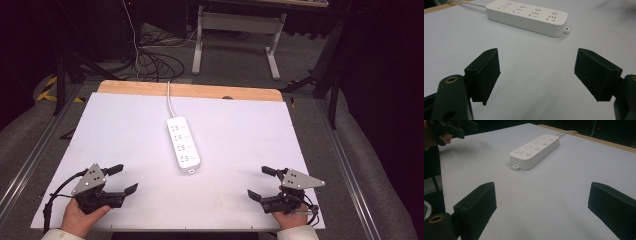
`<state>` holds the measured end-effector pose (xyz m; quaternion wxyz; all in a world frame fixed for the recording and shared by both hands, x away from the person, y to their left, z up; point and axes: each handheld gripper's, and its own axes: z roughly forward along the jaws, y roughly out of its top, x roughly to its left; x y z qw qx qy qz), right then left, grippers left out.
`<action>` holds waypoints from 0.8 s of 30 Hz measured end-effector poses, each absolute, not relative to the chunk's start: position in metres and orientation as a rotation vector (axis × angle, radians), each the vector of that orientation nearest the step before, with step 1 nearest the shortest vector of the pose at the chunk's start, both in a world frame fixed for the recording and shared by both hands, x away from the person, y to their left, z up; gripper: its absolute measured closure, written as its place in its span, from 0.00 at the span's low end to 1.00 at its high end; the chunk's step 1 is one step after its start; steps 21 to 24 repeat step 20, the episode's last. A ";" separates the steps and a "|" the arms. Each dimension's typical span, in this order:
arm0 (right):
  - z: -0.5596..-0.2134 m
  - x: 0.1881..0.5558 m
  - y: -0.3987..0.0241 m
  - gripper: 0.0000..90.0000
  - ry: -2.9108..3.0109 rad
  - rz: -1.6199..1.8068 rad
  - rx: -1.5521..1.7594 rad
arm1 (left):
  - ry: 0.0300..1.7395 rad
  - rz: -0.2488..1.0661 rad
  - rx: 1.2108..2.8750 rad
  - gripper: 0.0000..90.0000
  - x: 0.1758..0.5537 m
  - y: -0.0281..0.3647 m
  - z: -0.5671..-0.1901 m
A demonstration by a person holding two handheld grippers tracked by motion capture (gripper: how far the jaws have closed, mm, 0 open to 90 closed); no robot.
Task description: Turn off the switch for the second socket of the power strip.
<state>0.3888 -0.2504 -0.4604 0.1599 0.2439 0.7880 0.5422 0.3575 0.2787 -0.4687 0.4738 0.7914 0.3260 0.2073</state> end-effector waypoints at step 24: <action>-0.461 0.390 -0.250 0.10 2.258 1.541 0.698 | 0.825 0.539 1.906 0.22 0.357 0.286 -0.466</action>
